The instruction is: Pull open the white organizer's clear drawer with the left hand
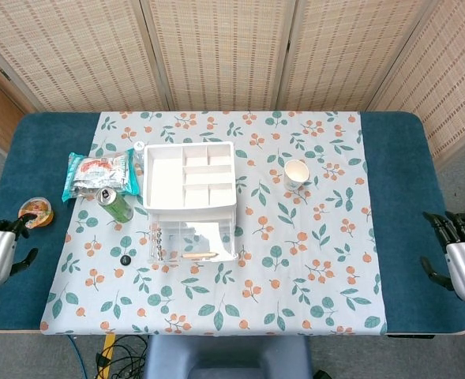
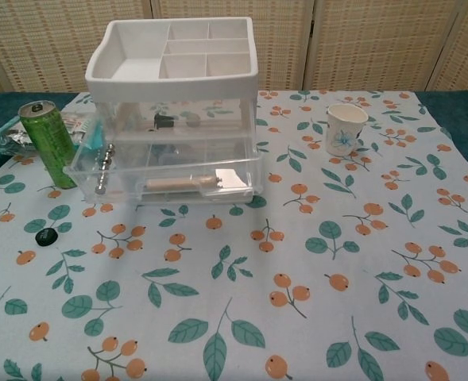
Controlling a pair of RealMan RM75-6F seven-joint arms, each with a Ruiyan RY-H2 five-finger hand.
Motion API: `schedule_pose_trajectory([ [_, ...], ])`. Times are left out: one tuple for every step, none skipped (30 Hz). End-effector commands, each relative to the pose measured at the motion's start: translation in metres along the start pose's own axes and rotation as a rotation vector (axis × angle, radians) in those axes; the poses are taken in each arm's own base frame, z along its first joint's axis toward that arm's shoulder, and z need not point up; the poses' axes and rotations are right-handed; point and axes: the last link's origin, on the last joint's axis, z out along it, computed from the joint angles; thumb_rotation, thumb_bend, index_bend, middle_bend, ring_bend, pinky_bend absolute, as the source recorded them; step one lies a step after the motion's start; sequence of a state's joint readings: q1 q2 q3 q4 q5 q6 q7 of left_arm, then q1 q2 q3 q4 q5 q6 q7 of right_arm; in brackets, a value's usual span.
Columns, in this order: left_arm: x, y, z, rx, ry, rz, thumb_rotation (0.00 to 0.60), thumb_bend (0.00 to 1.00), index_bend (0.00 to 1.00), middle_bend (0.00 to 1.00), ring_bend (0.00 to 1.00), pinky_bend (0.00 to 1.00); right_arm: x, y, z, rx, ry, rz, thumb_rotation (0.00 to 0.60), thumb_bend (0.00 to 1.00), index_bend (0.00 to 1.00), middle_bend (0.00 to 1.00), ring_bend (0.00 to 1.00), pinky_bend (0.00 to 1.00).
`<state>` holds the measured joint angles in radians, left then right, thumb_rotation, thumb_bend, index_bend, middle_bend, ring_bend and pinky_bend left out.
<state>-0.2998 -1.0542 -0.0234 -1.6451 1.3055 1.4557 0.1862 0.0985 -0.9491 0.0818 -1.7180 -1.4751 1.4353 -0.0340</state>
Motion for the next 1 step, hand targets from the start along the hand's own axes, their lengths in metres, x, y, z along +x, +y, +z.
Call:
schedule_pose_trajectory([
  [-0.0015,-0.0026,-0.0163,0.03,-0.012,0.0,0.6,0.27,0.25,0.5,0.38,0.44,-0.0024,-0.0009,-0.0007,0.004,-0.002,0.008,0.6,0.4,0.08,0.17,0.12,0.16],
])
